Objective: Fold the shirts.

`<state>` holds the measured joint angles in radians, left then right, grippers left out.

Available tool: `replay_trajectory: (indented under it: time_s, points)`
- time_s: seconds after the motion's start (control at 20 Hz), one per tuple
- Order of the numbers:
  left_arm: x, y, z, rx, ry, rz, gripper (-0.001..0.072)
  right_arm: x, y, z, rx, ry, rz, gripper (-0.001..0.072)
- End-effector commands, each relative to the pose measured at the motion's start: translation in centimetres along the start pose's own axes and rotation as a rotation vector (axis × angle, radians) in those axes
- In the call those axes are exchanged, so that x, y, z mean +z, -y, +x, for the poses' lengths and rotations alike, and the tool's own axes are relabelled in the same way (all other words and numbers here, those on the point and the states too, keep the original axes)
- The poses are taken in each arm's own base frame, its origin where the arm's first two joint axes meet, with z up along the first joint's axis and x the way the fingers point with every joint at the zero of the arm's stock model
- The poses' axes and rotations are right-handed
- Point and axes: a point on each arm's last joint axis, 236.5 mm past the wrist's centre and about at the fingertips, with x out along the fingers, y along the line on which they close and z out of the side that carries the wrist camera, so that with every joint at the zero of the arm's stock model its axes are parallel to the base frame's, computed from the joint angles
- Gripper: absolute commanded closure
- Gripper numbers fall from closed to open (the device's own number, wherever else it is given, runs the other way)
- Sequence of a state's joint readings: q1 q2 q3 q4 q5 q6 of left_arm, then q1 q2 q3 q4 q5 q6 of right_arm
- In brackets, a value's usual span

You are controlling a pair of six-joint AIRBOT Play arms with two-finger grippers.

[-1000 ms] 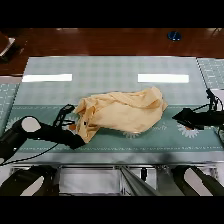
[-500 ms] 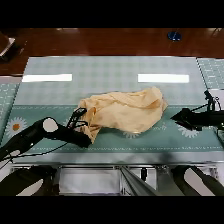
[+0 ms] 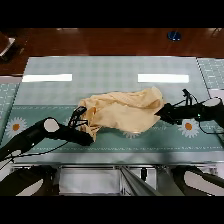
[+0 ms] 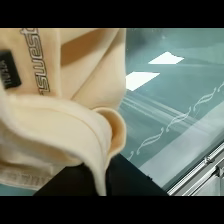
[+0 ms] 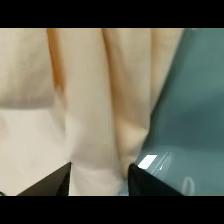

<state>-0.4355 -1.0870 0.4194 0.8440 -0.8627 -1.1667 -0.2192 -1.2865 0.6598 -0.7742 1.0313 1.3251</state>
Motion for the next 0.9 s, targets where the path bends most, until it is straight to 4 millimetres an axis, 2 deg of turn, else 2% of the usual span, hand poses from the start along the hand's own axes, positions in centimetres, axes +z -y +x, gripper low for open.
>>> replay_trajectory:
  time_s: [0.0,0.1,0.15,0.2,0.25,0.3,0.35,0.4,0.45,0.5,0.55,0.6,0.65,0.75,0.85]
  points:
    - [0.6,0.4,0.0,-0.019,0.026,-0.026,0.0685,0.9,-2.6,2.8,0.031,-0.029,-0.016,0.0384]
    - [2.1,0.9,-0.8,-0.039,0.068,-0.042,0.0685,1.0,-4.5,2.9,0.047,-0.054,-0.091,0.0689]
    - [3.4,1.3,-1.8,-0.049,0.099,-0.035,0.0685,1.3,-6.3,1.9,0.081,-0.065,-0.146,0.0691]
    - [5.5,1.9,-3.7,-0.062,0.152,-0.023,0.0685,2.0,-8.3,0.3,0.112,-0.062,-0.21,0.0691]
    - [8.3,2.6,-6.7,-0.071,0.241,-0.004,0.0685,3.4,-10.8,-2.2,0.137,-0.027,-0.281,0.0691]
    - [11.4,3.3,-10.6,-0.074,0.362,0.017,0.0685,5.0,-13.4,-5.3,0.155,0.035,-0.35,0.0691]
    - [14.9,4.2,-16.0,-0.072,0.524,0.038,0.0685,6.7,-16.7,-9.3,0.175,0.127,-0.429,0.0691]
    - [17.9,5.2,-22.4,-0.066,0.71,0.059,0.0685,8.0,-19.8,-13.6,0.19,0.225,-0.501,0.0691]
    - [19.8,6.3,-28.8,-0.054,0.888,0.079,0.0685,8.6,-23.0,-18.4,0.205,0.334,-0.578,0.0691]
    - [20.7,7.5,-35.1,-0.036,1.055,0.097,0.0686,8.3,-25.9,-23.1,0.214,0.434,-0.661,0.0691]
    - [20.6,8.8,-41.2,-0.007,1.209,0.121,0.0686,7.3,-28.2,-27.0,0.214,0.52,-0.734,0.0691]
    - [19.6,10.5,-46.5,0.028,1.336,0.161,0.0685,5.7,-30.0,-30.2,0.204,0.591,-0.797,0.0691]
    - [18.3,11.9,-50.4,0.061,1.432,0.198,0.0685,3.7,-31.2,-33.2,0.178,0.662,-0.856,0.0691]
    - [15.0,14.9,-56.6,0.132,1.588,0.269,0.0685,-0.4,-31.9,-37.2,0.127,0.769,-0.928,0.0691]
    - [11.4,17.6,-60.7,0.208,1.706,0.325,0.0685,-3.9,-30.9,-39.7,0.042,0.843,-0.954,0.0691]
